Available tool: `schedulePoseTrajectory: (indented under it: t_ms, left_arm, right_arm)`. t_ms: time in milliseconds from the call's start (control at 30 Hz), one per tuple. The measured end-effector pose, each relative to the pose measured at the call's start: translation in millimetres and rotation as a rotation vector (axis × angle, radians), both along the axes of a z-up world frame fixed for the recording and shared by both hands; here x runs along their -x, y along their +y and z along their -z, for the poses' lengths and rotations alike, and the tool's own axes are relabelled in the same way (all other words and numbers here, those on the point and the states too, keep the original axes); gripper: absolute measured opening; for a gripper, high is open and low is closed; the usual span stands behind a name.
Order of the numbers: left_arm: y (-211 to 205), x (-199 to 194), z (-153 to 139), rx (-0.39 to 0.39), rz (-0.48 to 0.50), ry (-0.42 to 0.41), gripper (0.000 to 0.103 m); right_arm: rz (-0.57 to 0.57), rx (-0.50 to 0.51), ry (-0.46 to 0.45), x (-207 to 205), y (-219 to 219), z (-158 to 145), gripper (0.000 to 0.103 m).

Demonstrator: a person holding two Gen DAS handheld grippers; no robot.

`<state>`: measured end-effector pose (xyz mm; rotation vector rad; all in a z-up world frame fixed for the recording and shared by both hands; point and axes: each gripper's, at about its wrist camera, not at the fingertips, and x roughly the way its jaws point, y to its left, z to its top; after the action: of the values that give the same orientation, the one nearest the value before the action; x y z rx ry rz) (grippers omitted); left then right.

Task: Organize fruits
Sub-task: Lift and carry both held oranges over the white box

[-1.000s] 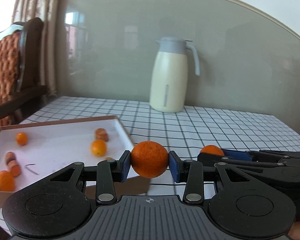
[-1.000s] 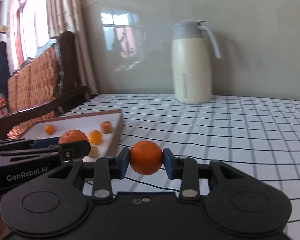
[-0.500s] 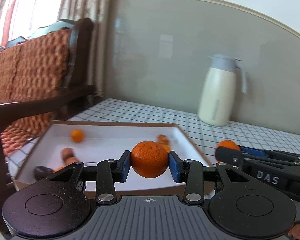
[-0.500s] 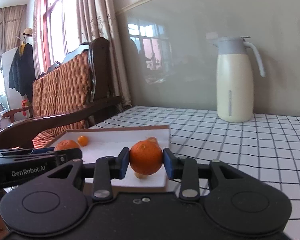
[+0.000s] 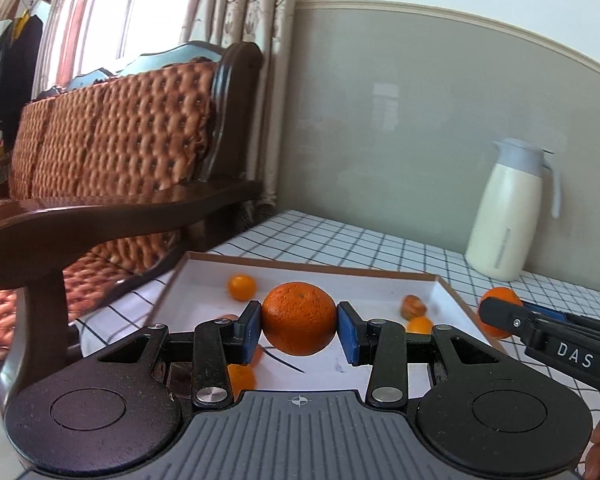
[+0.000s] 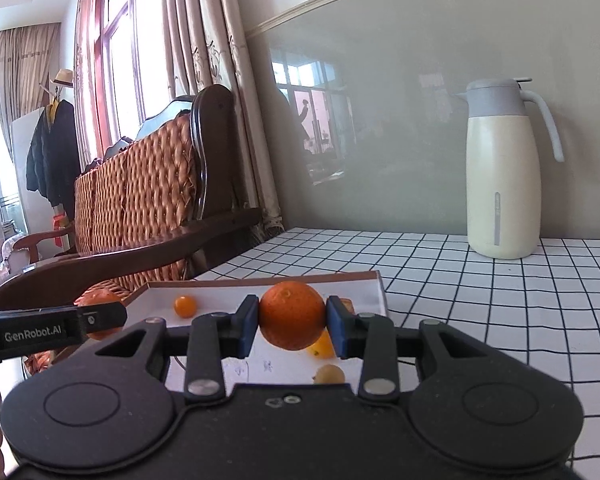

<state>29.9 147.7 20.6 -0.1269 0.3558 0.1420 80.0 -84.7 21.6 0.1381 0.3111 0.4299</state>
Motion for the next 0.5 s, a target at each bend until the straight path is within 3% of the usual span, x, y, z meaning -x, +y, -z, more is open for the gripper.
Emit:
schedulePoseTrajectory:
  t_ms: [500]
  left_arm:
    - [28,-24,-7,-0.014,-0.041,-0.015,0.041]
  right_arm:
    - [-0.006,-0.008,-0.021,-22,18,-6,0.028]
